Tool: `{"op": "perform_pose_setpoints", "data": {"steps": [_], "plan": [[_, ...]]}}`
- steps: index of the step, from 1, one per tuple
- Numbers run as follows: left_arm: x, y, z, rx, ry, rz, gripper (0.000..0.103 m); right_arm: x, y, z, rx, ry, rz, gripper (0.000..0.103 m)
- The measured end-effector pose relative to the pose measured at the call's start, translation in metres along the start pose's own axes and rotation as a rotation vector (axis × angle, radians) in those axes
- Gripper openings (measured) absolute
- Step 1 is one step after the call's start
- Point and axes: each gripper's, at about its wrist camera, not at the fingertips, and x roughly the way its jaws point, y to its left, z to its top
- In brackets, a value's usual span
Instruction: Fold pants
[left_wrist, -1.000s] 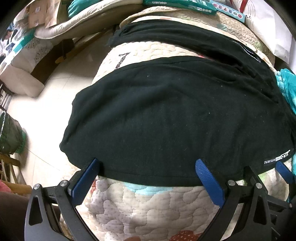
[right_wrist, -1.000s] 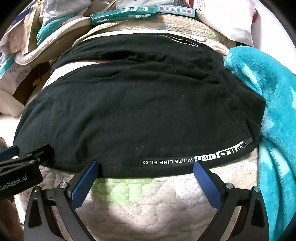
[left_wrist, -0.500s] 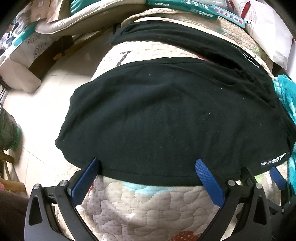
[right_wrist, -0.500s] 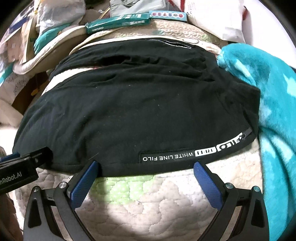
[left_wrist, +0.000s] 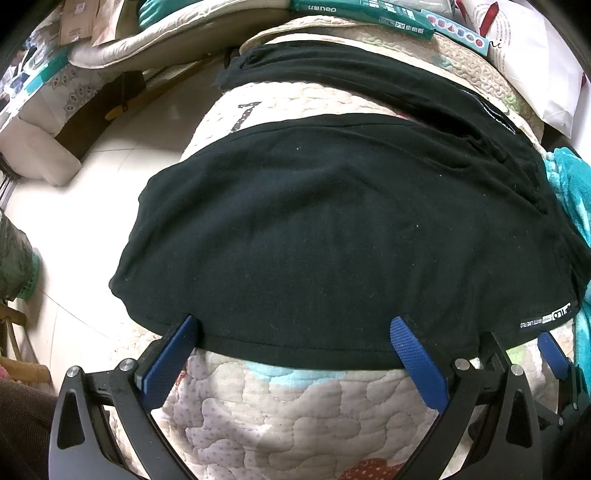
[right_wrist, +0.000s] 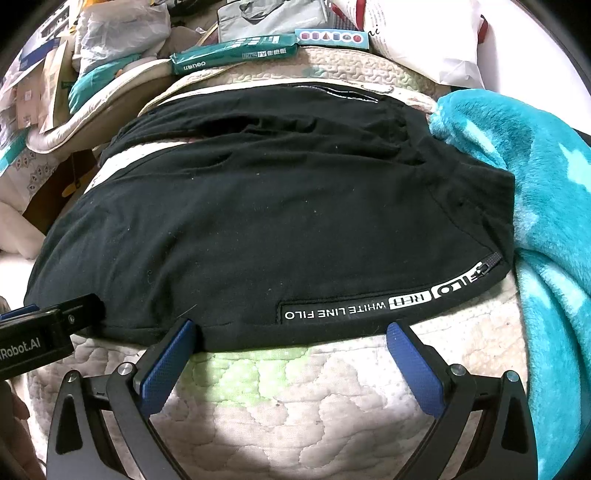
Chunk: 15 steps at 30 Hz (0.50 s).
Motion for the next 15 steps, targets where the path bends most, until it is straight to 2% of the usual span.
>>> {"op": "perform_pose_setpoints", "data": {"steps": [15], "plan": [[0.0003, -0.0002, -0.0011, 0.000, -0.005, 0.003, 0.103, -0.0015, -0.0001, -0.0009, 0.002, -0.009, -0.004, 0.103]]}}
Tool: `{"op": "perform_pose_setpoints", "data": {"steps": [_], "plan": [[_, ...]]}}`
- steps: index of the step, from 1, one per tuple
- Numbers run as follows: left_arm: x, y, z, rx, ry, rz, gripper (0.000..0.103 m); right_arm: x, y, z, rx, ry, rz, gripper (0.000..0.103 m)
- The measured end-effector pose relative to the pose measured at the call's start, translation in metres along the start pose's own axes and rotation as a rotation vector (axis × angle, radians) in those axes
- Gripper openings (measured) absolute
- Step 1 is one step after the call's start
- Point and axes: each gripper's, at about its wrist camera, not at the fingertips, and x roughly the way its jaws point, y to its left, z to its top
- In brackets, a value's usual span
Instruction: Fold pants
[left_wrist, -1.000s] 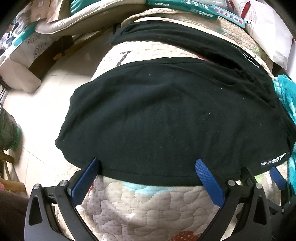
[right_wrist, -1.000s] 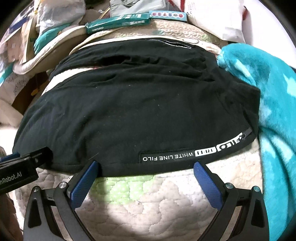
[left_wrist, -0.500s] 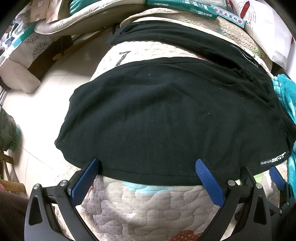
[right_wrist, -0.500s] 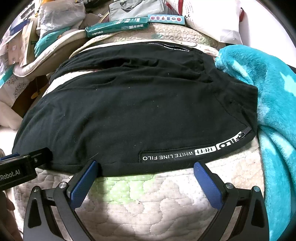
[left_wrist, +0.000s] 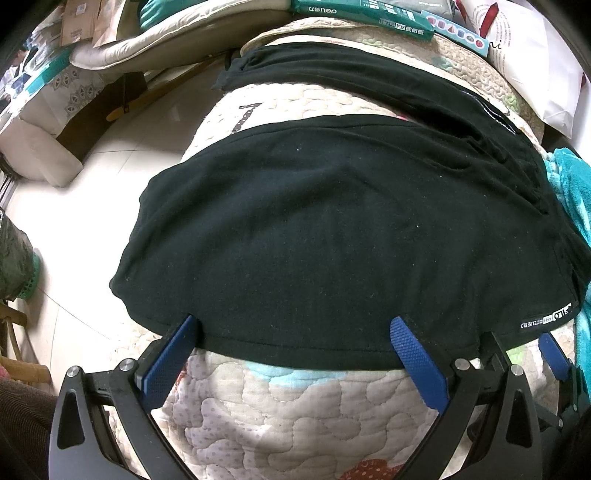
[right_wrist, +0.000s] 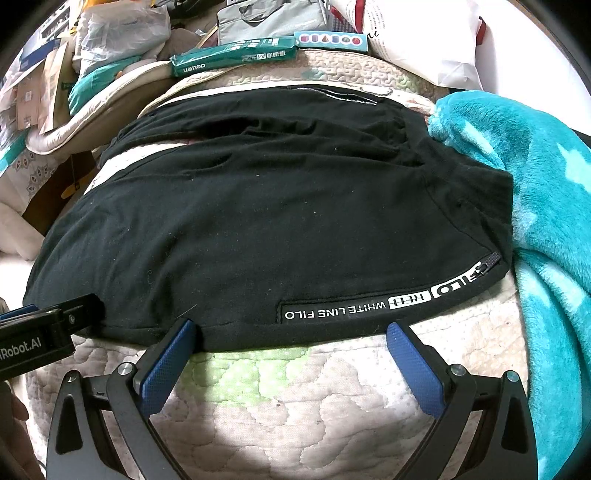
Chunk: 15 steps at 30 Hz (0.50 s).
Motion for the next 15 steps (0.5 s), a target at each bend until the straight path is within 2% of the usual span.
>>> {"op": "perform_pose_setpoints", "data": {"steps": [15], "plan": [[-0.0014, -0.0013, 0.0023, 0.008, 0.007, 0.003, 0.103, -0.0005, 0.0000, -0.0001, -0.002, -0.009, 0.001, 0.103]]}}
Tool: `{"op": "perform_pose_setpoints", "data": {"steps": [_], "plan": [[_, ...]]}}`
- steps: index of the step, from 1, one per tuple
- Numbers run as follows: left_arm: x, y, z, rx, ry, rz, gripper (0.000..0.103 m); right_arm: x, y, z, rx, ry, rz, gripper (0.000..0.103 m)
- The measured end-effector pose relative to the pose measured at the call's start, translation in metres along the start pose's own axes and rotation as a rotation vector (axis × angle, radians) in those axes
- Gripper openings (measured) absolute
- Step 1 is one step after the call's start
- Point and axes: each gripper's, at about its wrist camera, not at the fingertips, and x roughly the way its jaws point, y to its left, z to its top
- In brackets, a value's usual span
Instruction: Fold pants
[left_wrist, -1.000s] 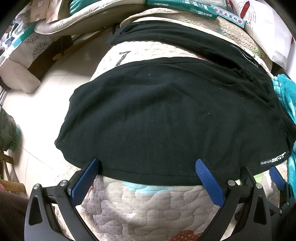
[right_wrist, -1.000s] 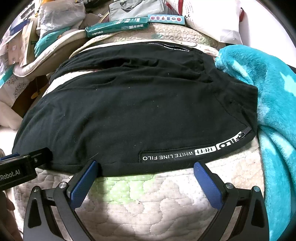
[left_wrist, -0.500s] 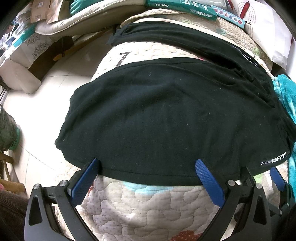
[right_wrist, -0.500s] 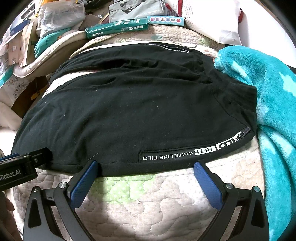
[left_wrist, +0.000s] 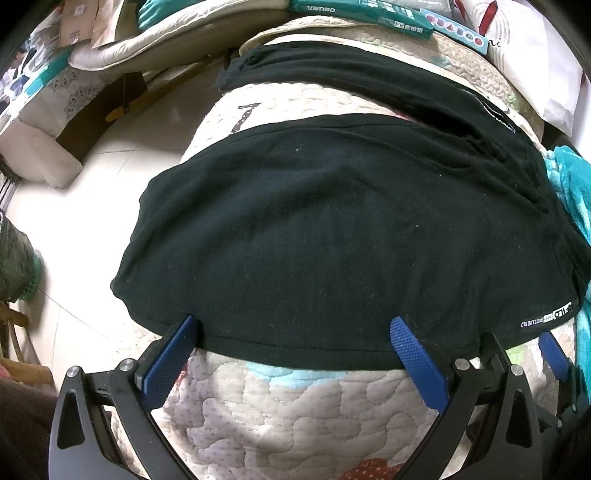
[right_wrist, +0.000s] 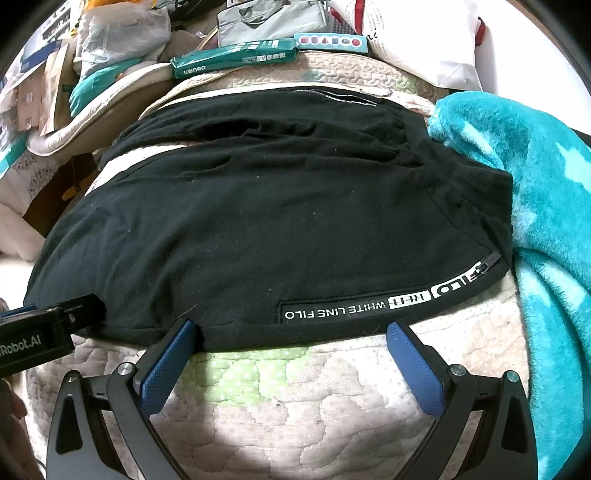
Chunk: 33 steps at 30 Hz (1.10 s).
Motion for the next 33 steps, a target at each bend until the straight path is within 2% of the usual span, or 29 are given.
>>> {"op": "perform_pose_setpoints", "data": {"steps": [4, 5, 7, 10, 17, 21, 26, 30, 33], "plan": [[-0.005, 0.005, 0.001, -0.026, -0.015, -0.001, 0.101, 0.000, 0.001, 0.002, -0.018, 0.024, 0.005, 0.103], [-0.007, 0.007, 0.001, -0.037, -0.024, -0.003, 0.097, 0.000, 0.000, 0.004, -0.026, 0.044, 0.015, 0.103], [-0.014, 0.014, 0.005, -0.064, -0.050, -0.009, 0.094, 0.000, -0.004, 0.010, -0.036, 0.106, 0.044, 0.103], [-0.025, 0.019, 0.009, -0.084, -0.103, -0.018, 0.094, -0.006, -0.012, 0.015, -0.015, 0.129, 0.041, 0.103], [-0.051, 0.011, 0.014, -0.019, -0.249, 0.031, 0.094, -0.031, -0.026, 0.032, 0.020, 0.137, 0.099, 0.103], [-0.069, 0.014, 0.024, 0.005, -0.284, 0.009, 0.094, -0.053, -0.046, 0.064, 0.035, 0.105, 0.153, 0.103], [-0.092, 0.014, 0.054, 0.083, -0.298, -0.050, 0.094, -0.077, -0.062, 0.116, -0.103, 0.025, 0.134, 0.103], [-0.099, 0.018, 0.103, 0.181, -0.272, -0.110, 0.094, -0.076, -0.087, 0.171, -0.162, -0.025, 0.155, 0.103], [-0.095, 0.027, 0.140, 0.205, -0.259, -0.127, 0.094, -0.061, -0.108, 0.205, -0.153, -0.020, 0.194, 0.103]]}}
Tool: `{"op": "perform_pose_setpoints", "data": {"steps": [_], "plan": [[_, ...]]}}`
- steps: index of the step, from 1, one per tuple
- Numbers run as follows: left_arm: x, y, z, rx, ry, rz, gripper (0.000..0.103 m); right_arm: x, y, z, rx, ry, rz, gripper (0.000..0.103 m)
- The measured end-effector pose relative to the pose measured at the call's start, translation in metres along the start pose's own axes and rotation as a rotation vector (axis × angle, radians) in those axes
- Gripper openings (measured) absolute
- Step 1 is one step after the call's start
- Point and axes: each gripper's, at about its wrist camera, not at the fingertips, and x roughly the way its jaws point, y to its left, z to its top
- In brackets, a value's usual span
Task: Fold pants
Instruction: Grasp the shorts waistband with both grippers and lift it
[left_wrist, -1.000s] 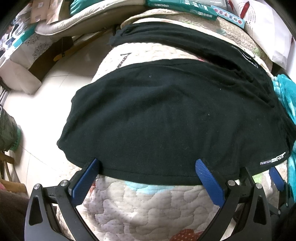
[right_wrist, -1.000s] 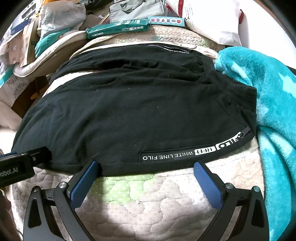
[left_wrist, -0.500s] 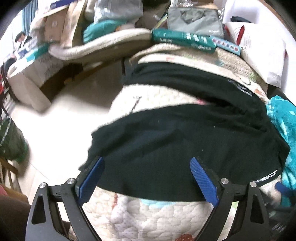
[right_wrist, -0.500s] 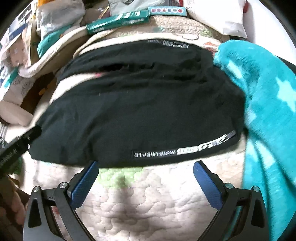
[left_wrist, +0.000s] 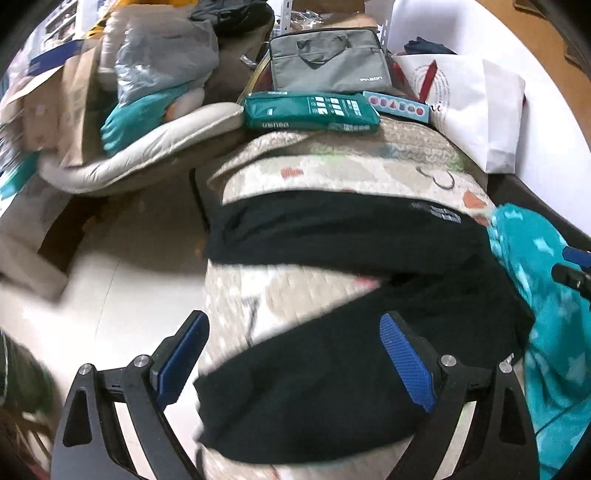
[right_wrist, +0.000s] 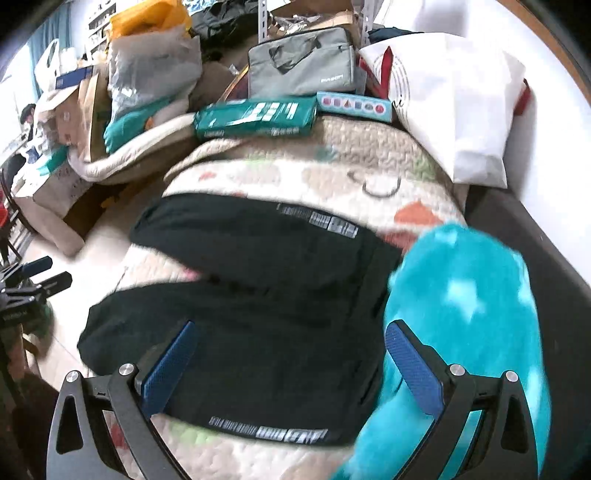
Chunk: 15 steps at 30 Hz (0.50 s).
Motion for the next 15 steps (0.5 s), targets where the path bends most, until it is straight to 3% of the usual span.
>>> {"op": "perform_pose_setpoints", "data": {"steps": [5, 9, 10, 15], "plan": [[0.044, 0.032, 0.055, 0.021, 0.056, -0.022, 0.092, 0.045, -0.046, 0.046, 0.032, 0.053, 0.063, 0.103], [0.096, 0.047, 0.090, 0.022, 0.123, -0.023, 0.066, 0.090, -0.076, 0.068, 0.067, 0.086, 0.068, 0.103], [0.117, 0.050, 0.100, 0.021, 0.142, -0.024, 0.063, 0.103, -0.081, 0.073, 0.074, 0.097, 0.067, 0.103], [0.188, 0.060, 0.125, -0.003, 0.170, -0.068, 0.062, 0.167, -0.087, 0.099, 0.032, 0.153, 0.070, 0.100]]}}
